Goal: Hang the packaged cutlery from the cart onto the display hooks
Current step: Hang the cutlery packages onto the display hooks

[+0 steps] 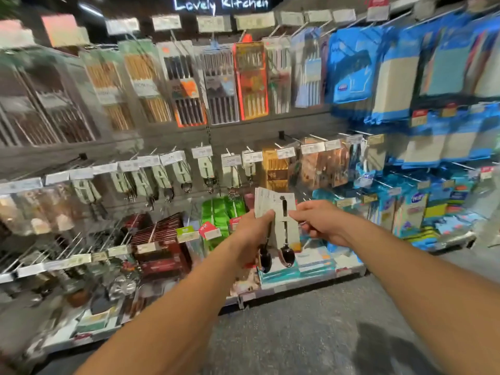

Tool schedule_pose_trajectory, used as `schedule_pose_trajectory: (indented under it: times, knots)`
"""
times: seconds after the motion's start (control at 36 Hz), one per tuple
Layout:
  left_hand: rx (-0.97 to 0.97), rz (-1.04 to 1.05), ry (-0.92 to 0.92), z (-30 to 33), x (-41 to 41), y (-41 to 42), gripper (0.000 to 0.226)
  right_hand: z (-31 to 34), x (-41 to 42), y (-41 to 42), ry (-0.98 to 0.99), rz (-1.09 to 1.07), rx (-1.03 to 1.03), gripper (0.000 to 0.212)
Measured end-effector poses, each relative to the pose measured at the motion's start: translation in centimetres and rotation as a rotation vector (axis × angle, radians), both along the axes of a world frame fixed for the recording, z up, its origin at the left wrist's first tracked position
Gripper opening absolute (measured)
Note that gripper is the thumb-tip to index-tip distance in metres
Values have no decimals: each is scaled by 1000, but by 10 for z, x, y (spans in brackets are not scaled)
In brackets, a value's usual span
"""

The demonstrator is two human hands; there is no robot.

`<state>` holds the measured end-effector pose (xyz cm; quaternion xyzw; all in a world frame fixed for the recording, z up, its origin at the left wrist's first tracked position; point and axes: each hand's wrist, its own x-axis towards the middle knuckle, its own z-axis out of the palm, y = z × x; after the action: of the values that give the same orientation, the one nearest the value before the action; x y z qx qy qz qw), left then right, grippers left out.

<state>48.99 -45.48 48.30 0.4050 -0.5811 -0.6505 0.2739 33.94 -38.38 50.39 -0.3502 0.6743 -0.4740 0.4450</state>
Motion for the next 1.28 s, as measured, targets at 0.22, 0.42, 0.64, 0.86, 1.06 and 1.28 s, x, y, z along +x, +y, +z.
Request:
schedule_pose_trajectory:
  times: [0.22,0.42,0.64,0.86,1.06,1.28]
  knots:
    - [7,113,-36,-18,46,-54,25,-22,34,-40,4,9,39,11]
    - [42,164,-63,-28,48,-90,12,-34,24,-77,-47,-50,47,11]
    - [-17,225,-99,-33,13,-149,23,-56,-21,-158,-83,-73,36,5]
    - [3,288,-123,-42,-45,-235,25,-76,-100,-266,117,-46,47,14]
    - [117,290,-178,-42,-95,-301,30,-90,-154,-349,103,-45,68,17]
    - [191,348,-188,-70,-126,-334,24,-122,-175,-402,119,-35,143,8]
